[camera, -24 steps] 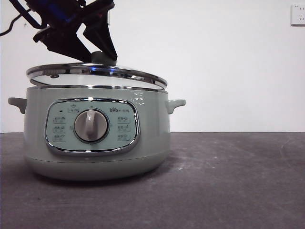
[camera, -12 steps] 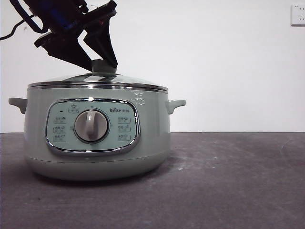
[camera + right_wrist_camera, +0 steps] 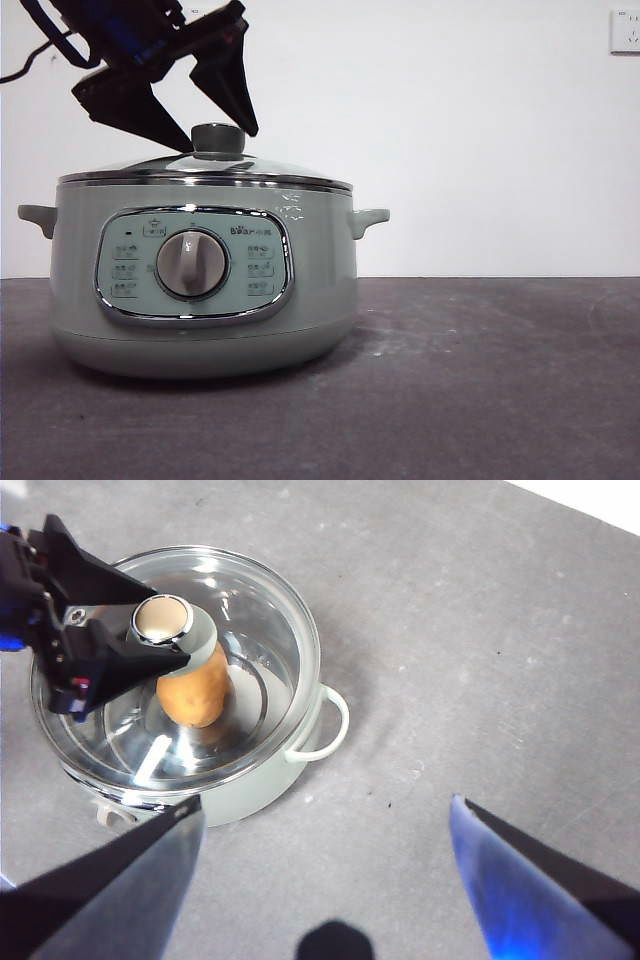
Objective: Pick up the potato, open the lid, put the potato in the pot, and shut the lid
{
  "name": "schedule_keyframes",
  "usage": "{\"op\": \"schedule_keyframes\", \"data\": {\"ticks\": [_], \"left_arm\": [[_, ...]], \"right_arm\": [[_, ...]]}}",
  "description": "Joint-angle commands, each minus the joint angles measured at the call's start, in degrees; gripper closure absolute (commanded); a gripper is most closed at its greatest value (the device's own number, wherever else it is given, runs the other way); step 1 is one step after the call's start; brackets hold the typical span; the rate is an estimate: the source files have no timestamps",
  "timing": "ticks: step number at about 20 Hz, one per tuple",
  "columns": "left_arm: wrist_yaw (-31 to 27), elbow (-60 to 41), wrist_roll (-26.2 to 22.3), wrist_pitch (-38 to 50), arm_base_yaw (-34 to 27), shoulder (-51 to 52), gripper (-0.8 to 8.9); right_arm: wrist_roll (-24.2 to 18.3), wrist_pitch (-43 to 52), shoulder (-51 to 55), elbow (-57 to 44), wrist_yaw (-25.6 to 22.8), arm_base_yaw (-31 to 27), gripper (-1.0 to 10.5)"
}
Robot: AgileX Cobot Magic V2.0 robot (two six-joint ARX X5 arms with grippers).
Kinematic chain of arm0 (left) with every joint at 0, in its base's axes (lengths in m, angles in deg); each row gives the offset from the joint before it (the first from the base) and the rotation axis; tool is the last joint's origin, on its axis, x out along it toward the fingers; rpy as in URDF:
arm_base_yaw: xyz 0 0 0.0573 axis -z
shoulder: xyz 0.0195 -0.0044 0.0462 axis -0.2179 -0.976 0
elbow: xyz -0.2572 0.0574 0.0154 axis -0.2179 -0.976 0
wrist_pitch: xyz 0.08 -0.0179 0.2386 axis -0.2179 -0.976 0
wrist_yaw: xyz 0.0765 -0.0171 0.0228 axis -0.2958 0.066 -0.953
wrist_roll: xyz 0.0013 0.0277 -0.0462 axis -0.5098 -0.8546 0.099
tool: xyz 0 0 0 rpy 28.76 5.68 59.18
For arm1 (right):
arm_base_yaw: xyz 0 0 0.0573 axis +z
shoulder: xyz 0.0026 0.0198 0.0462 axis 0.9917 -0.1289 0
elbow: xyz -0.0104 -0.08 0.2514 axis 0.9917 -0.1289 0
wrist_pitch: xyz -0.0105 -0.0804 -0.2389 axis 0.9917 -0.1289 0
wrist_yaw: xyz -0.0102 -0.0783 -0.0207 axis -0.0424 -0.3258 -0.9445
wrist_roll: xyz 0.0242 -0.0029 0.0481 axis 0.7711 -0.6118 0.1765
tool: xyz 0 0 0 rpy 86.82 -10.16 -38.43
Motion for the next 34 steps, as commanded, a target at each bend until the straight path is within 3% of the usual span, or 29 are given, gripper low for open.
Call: {"op": "schedule_keyframes", "data": {"ticks": [1,6,7,8,10,11,16,23,34], "left_arm": [[0.17,0.39,0.15,-0.02,0.20,3.08,3.96],[0.22,0.42,0.11,-5.81,0.31,13.27,4.07],[0.20,0.42,0.09,-7.52,0.31,15.58,4.16],[0.20,0.42,0.04,-9.20,0.31,17.86,4.87],[0.17,0.42,-1.64,-12.39,0.31,21.99,8.15],[0.02,0.39,-1.92,-13.81,0.28,23.69,8.19],[-2.51,-1.03,-3.37,-16.79,0.46,30.73,8.22],[-2.97,-16.22,-4.46,-7.32,1.79,43.82,8.22],[-3.04,-19.32,-2.60,-11.61,1.73,44.68,8.17]], "right_arm": [[0.92,-0.37,-0.04,-0.15,-0.31,0.04,5.4],[0.74,-0.59,0.50,-3.67,-0.33,-0.02,5.5],[0.42,0.31,1.11,-5.31,-0.33,-0.02,6.1],[0.35,1.70,1.95,-7.34,-0.33,-0.02,7.0],[0.31,5.46,4.24,-12.22,-0.33,-0.02,9.0],[0.28,7.56,5.68,-14.86,-0.33,-0.02,9.6],[-0.13,21.68,15.76,-30.51,-0.35,-0.02,9.6],[0.98,47.71,36.11,-58.62,-0.35,0.00,9.6],[1.14,46.84,38.25,-61.55,-0.11,0.00,9.5]]}}
